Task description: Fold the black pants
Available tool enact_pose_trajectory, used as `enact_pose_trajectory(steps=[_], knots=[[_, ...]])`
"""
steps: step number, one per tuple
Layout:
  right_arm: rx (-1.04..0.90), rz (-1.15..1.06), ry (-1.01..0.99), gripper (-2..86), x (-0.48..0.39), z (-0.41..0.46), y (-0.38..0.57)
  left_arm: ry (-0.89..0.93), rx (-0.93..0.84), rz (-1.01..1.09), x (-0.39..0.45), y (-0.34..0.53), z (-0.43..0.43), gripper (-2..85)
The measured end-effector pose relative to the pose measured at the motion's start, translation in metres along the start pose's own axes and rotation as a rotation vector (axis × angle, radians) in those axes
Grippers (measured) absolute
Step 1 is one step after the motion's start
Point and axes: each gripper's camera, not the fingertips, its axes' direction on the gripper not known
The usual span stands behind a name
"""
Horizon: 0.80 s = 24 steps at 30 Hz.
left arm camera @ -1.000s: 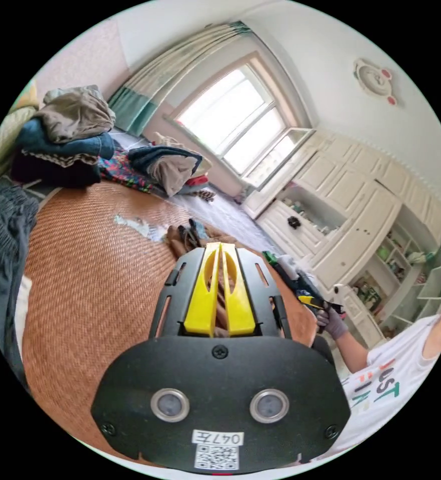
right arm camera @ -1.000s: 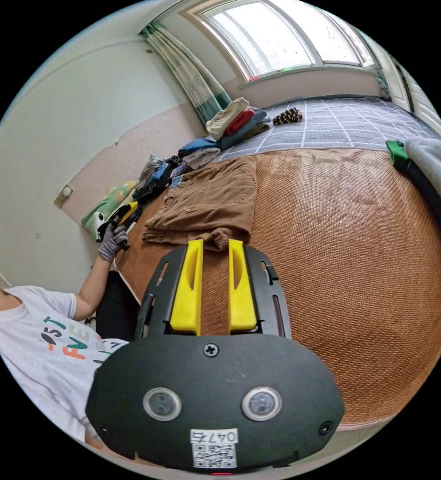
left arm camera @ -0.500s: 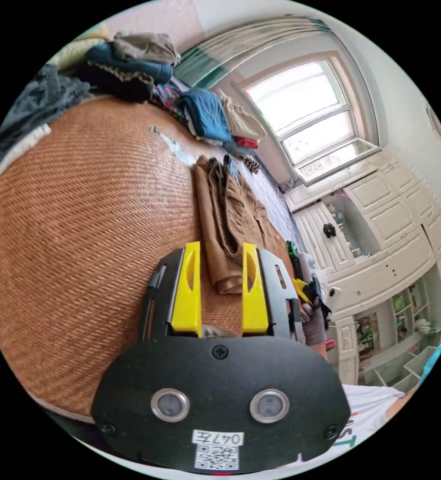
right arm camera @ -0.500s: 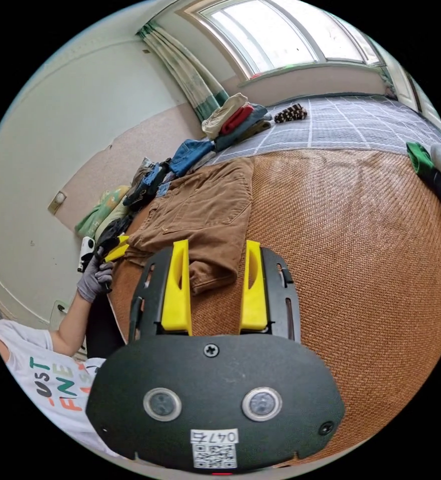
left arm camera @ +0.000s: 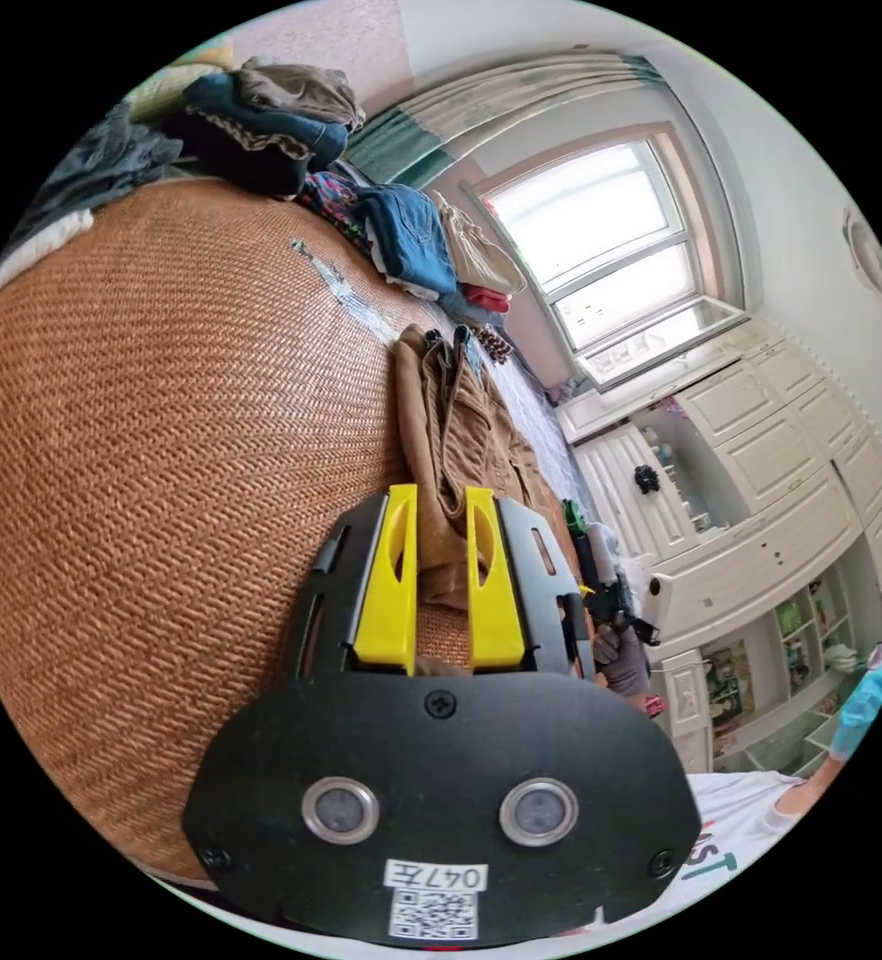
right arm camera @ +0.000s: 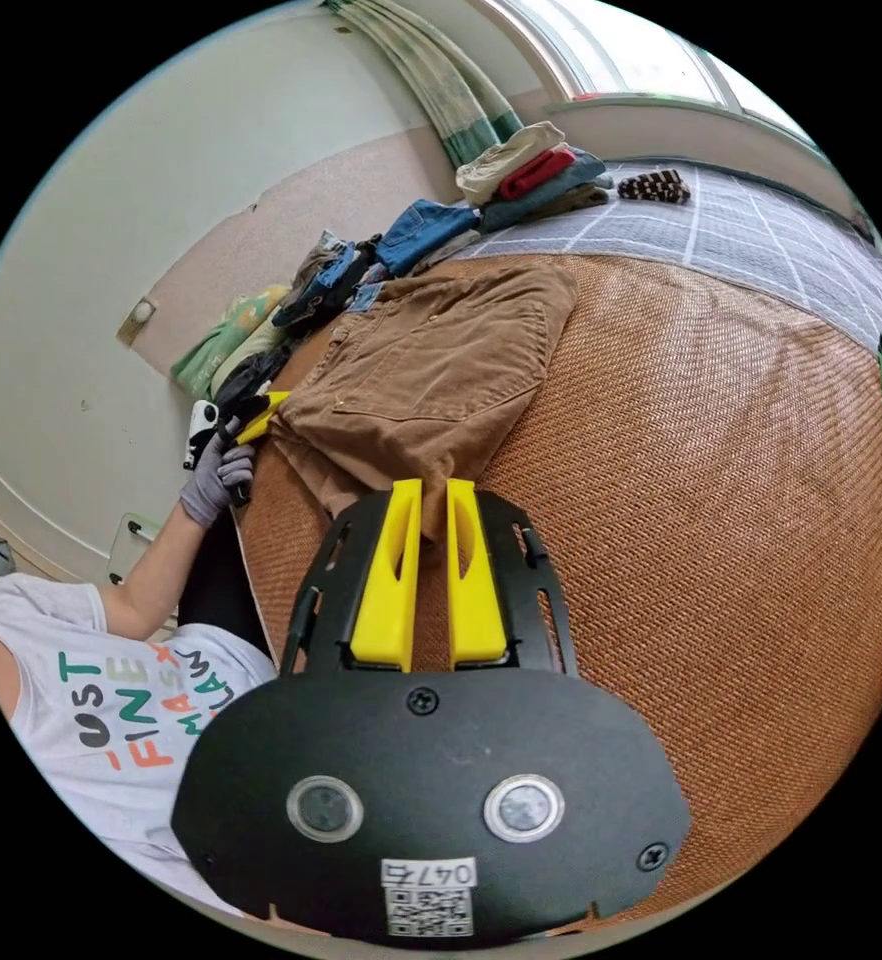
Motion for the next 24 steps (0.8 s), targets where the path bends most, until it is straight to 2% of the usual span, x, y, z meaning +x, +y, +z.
enact_pose_trajectory(steps=[3,6,11,18,24], knots=[[-0.02,-0.02,-0.02,1.7,-0.007,0.002,-0.001,0.085,-0.004,-0.042,-0.007,-0.008,-0.009,7.5],[-0.018,0.004,-0.054,1.9,-0.016,-0.003,-0.006,0.055,-0.012,-0.024,0.013,-0.016,-0.015,7.4],[-0.045,-0.135,0.194,2.1,-0.098,-0.006,-0.021,0.05,-0.011,-0.015,0.043,-0.029,-0.026,7.3],[-0.037,-0.141,0.257,2.2,-0.147,-0.018,-0.036,-0.073,0.0,0.061,0.126,-0.046,-0.039,7.3],[-0.044,-0.213,0.41,2.3,-0.21,-0.023,-0.051,-0.197,0.016,0.15,0.221,-0.056,-0.05,7.7]])
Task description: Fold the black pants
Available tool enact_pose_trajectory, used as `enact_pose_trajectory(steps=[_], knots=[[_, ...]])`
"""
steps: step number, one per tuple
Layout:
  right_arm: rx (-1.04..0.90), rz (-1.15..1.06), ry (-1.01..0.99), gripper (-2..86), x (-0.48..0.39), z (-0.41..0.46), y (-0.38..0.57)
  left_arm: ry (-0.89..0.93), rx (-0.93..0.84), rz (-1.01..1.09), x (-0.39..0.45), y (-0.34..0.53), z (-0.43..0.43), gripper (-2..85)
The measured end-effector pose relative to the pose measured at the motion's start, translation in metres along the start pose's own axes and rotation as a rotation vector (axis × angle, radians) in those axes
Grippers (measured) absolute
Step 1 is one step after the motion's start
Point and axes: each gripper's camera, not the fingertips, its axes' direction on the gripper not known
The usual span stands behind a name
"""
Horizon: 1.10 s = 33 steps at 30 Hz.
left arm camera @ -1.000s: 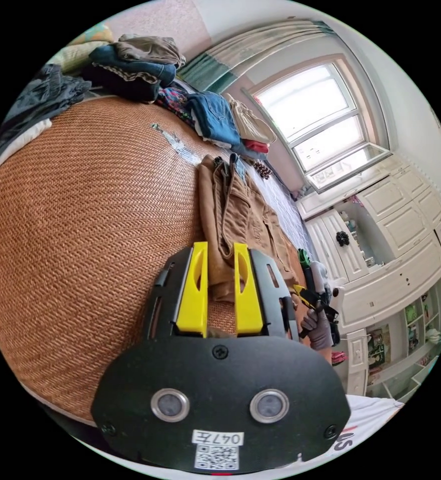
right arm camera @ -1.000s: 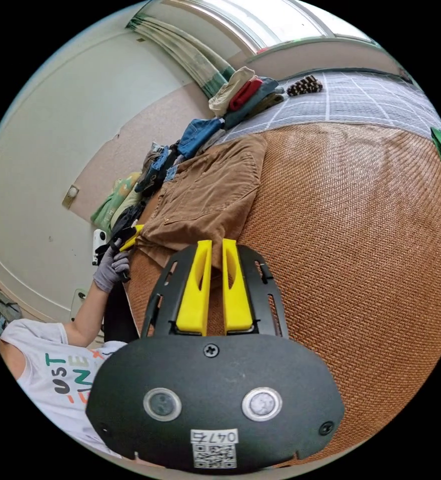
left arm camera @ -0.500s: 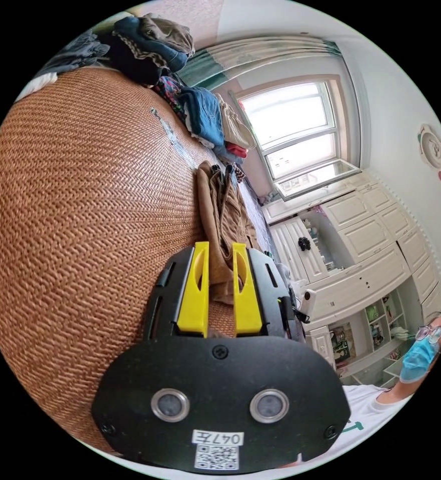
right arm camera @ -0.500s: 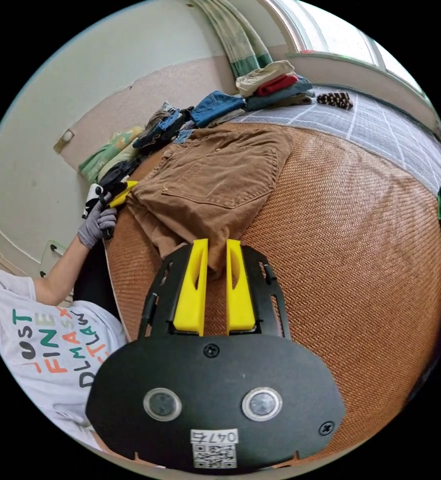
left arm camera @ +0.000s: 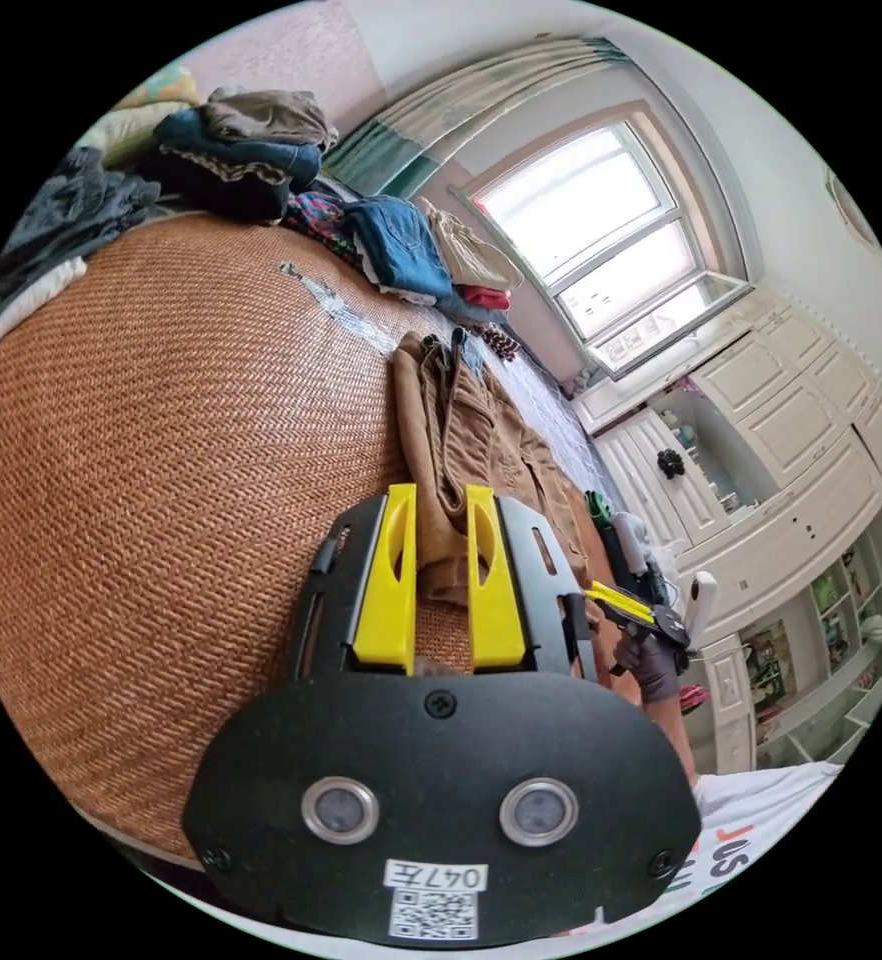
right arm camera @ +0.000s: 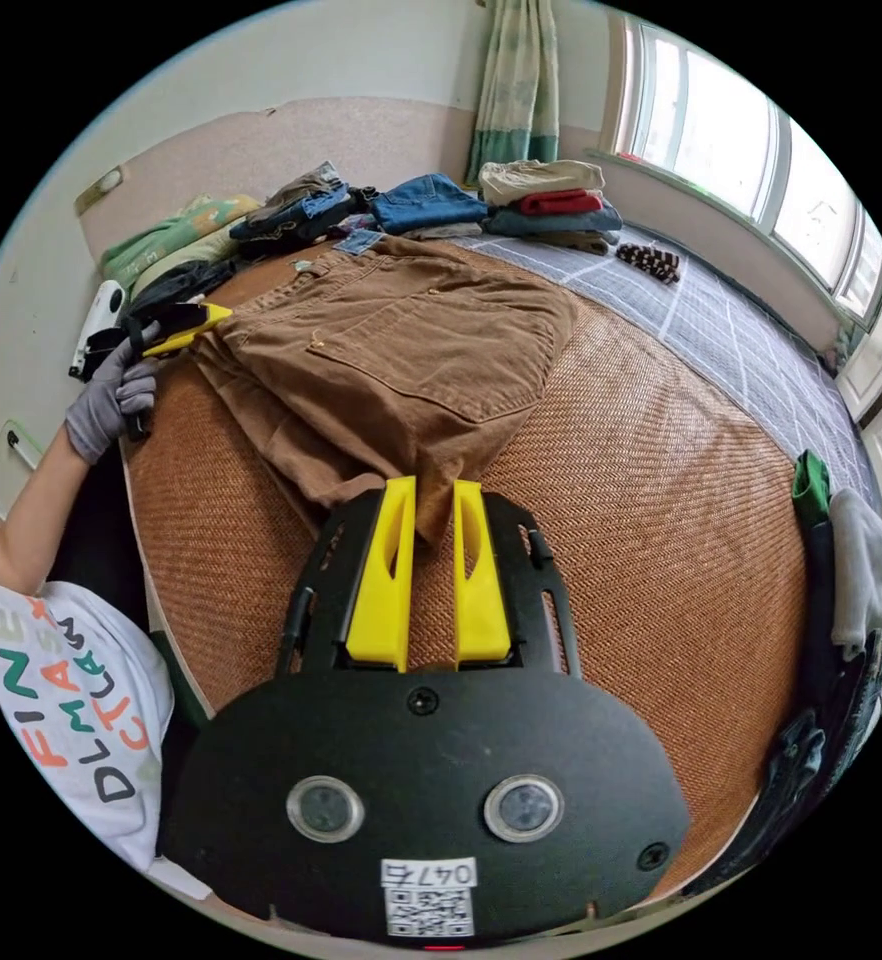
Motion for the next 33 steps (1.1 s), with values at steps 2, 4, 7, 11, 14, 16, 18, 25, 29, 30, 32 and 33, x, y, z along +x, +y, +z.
enact_pose_trajectory(steps=[2,4,7,11,14,16,18,25,29,30,32,33], knots=[[-0.002,-0.004,0.015,2.3,-0.009,-0.011,-0.01,-0.061,0.038,0.078,0.04,-0.001,-0.022,7.4],[-0.001,0.004,-0.001,2.3,-0.01,-0.019,-0.016,-0.161,0.091,0.193,0.085,0.005,-0.049,5.5],[-0.003,0.003,-0.006,2.3,-0.014,-0.032,-0.028,-0.323,0.122,0.414,0.159,0.011,-0.08,0.9],[-0.005,-0.012,0.008,2.3,-0.024,-0.051,-0.045,-0.492,-0.02,0.632,0.233,0.002,-0.068,-0.4],[-0.003,-0.008,0.005,2.3,-0.028,-0.063,-0.056,-0.47,-0.16,0.691,0.256,-0.003,-0.033,-0.7],[-0.003,-0.009,0.009,2.3,-0.031,-0.07,-0.063,-0.4,-0.293,0.643,0.253,-0.006,-0.002,-0.8],[-0.003,-0.01,0.015,2.3,-0.034,-0.076,-0.07,-0.391,-0.202,0.598,0.262,-0.006,-0.008,-0.8],[-0.001,-0.005,0.011,2.3,-0.039,-0.101,-0.097,-0.452,-0.202,0.663,0.302,-0.02,-0.008,-0.8],[-0.003,-0.004,0.025,2.3,-0.046,-0.113,-0.112,-0.437,-0.195,0.64,0.31,-0.034,-0.014,-1.0],[-0.003,-0.003,0.027,2.3,-0.047,-0.115,-0.114,-0.432,-0.191,0.635,0.311,-0.037,-0.017,-1.0],[-0.003,0.0,0.029,2.3,-0.049,-0.121,-0.123,-0.43,-0.185,0.632,0.313,-0.042,-0.02,-1.0],[-0.003,0.0,0.028,2.3,-0.05,-0.123,-0.125,-0.433,-0.181,0.633,0.314,-0.044,-0.022,-1.0]])
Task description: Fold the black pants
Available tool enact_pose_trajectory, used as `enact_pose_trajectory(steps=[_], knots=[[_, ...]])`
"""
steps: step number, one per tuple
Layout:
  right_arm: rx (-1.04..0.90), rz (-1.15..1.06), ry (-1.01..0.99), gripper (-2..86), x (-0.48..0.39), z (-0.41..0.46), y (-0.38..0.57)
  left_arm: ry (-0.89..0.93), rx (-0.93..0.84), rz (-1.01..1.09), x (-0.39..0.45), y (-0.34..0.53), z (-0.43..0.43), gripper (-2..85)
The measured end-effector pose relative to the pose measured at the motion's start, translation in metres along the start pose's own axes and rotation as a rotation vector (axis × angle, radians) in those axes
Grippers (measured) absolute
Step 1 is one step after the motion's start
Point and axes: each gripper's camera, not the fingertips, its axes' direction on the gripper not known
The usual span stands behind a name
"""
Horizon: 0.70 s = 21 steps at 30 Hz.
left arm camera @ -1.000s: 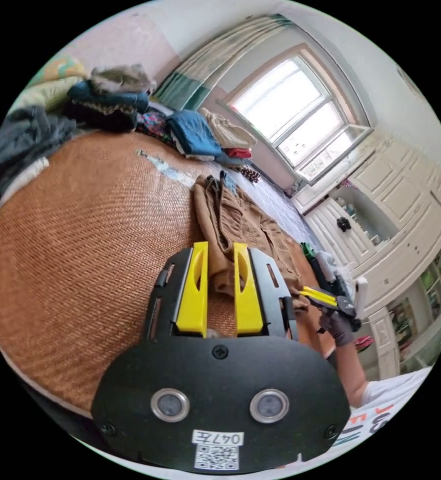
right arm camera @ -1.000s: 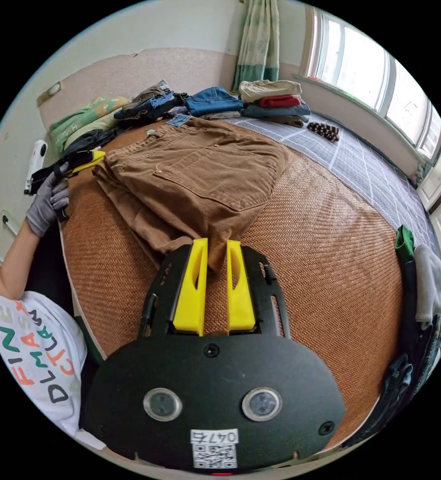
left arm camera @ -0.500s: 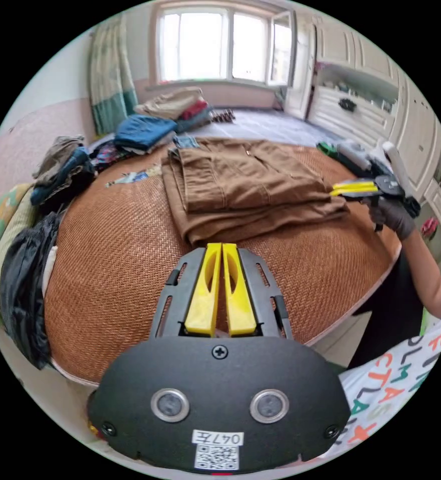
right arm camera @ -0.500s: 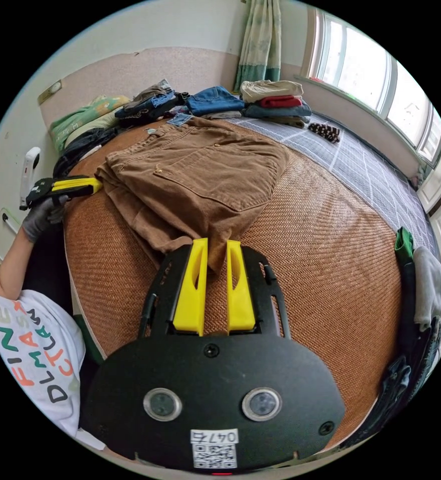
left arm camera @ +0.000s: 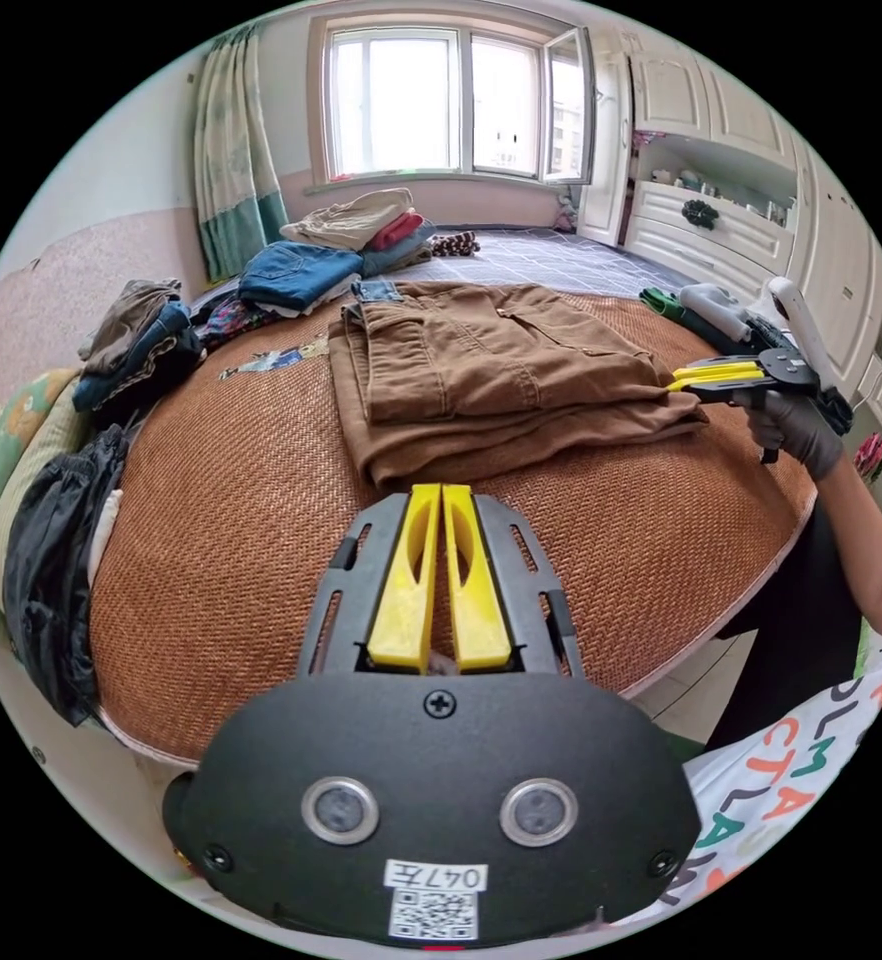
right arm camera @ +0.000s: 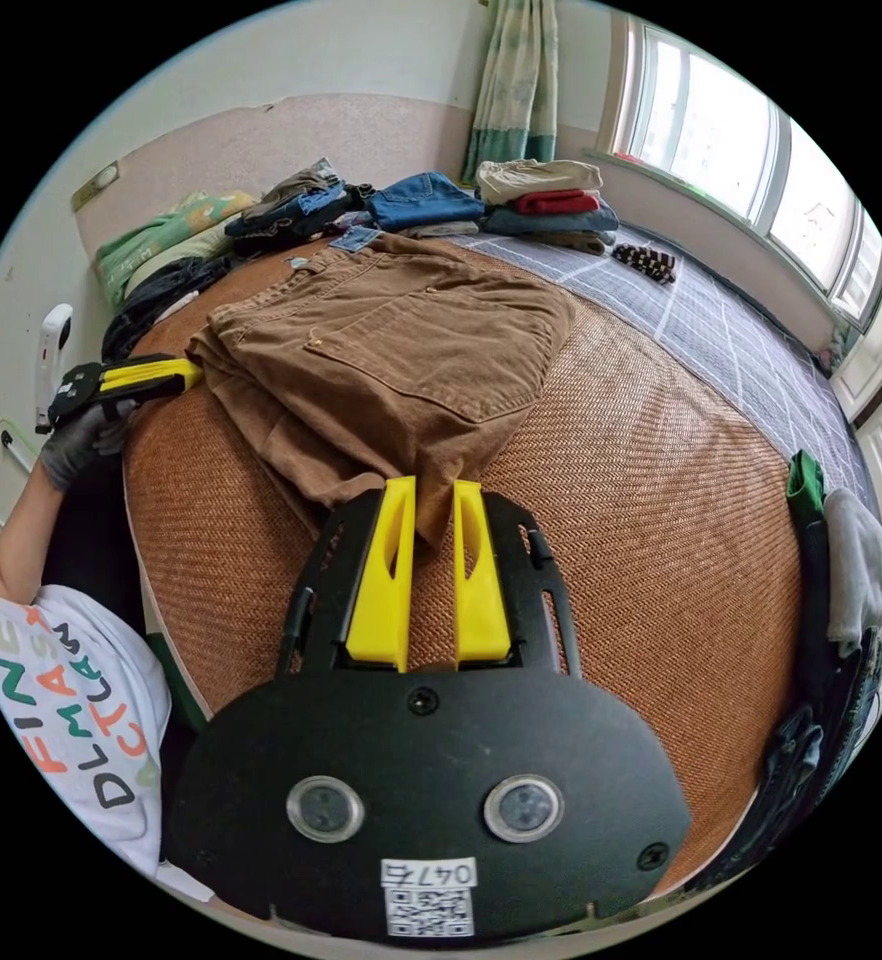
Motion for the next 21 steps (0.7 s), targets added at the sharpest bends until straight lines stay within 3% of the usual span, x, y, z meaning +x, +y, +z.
enact_pose_trajectory(steps=[17,21], knots=[[-0.002,0.016,0.006,3.5,-0.022,-0.032,-0.054,0.012,0.018,-0.029,-0.046,-0.012,-0.022,-1.0],[-0.073,-0.019,0.204,3.8,-0.06,-0.047,-0.083,0.019,0.019,-0.04,-0.06,-0.011,-0.024,-1.0]])
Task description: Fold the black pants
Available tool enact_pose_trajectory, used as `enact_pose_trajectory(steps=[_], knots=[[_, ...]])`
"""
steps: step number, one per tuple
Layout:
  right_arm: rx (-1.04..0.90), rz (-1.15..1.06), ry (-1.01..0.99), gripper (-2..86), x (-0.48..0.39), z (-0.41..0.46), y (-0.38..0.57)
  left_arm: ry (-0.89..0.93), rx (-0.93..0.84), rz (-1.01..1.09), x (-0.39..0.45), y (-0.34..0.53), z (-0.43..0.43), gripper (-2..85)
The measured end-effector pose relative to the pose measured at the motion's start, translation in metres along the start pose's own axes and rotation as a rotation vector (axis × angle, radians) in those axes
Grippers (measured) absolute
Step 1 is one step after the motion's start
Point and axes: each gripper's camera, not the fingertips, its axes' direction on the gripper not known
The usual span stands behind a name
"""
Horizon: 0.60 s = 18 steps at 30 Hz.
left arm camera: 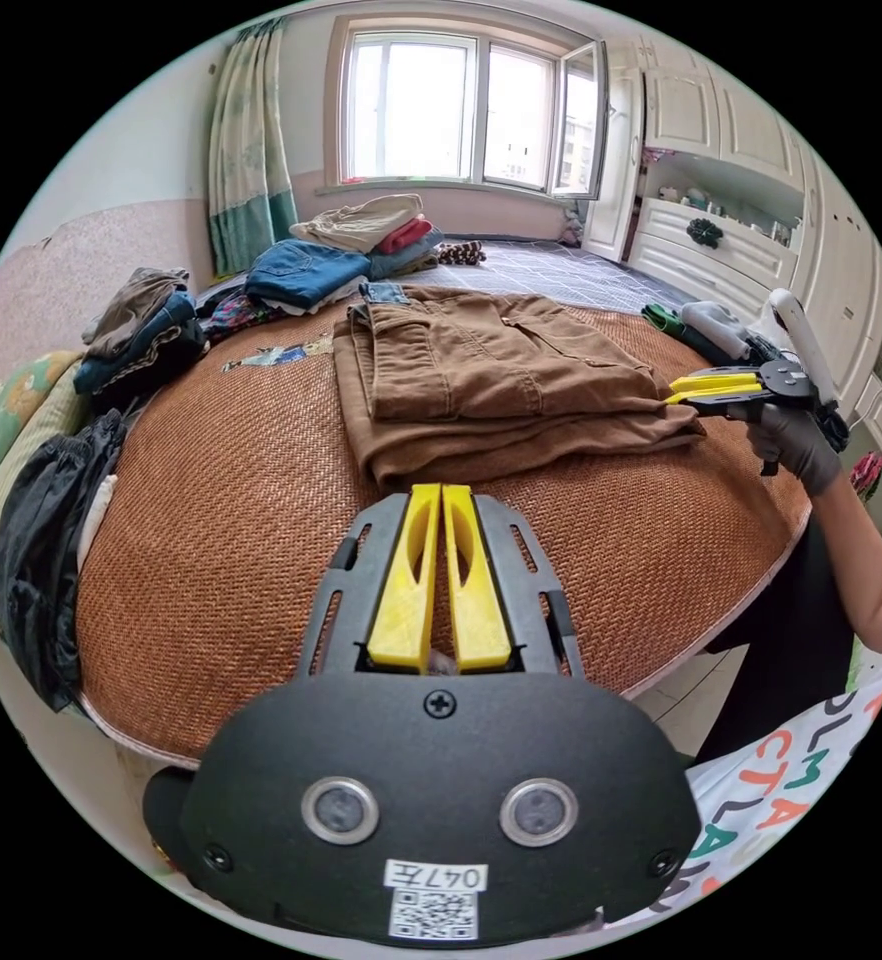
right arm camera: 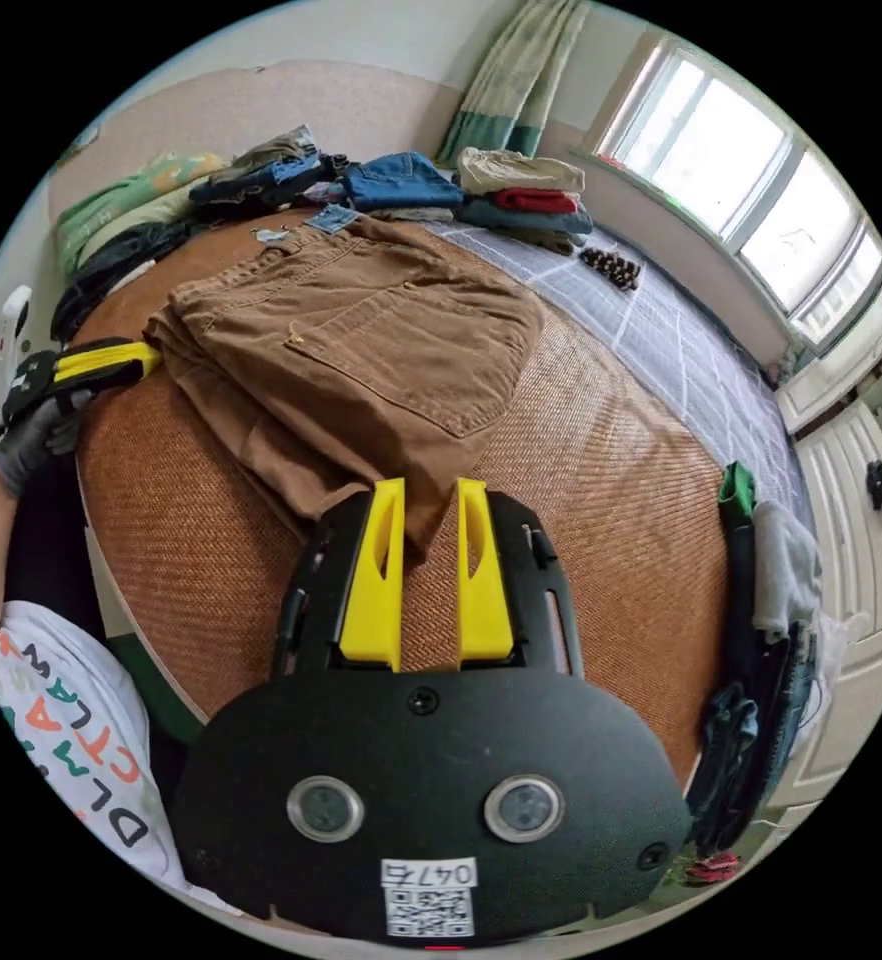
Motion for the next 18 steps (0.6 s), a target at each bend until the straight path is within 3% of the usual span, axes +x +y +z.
enact_pose_trajectory(steps=[2,5,11,18], knots=[[0.218,-0.058,0.039,3.2,-0.043,-0.067,-0.013,0.0,0.001,0.001,-0.005,0.001,-0.001,-1.0],[0.397,-0.162,-0.151,4.0,-0.104,-0.109,-0.041,0.01,0.013,-0.001,-0.017,0.004,-0.001,-1.0],[0.296,-0.341,-0.145,5.3,-0.217,-0.041,-0.133,0.082,0.021,-0.037,-0.049,0.007,0.001,-1.0],[0.183,-0.418,-0.139,5.4,-0.245,0.021,-0.162,0.028,0.029,-0.004,-0.052,0.011,0.002,-1.0]])
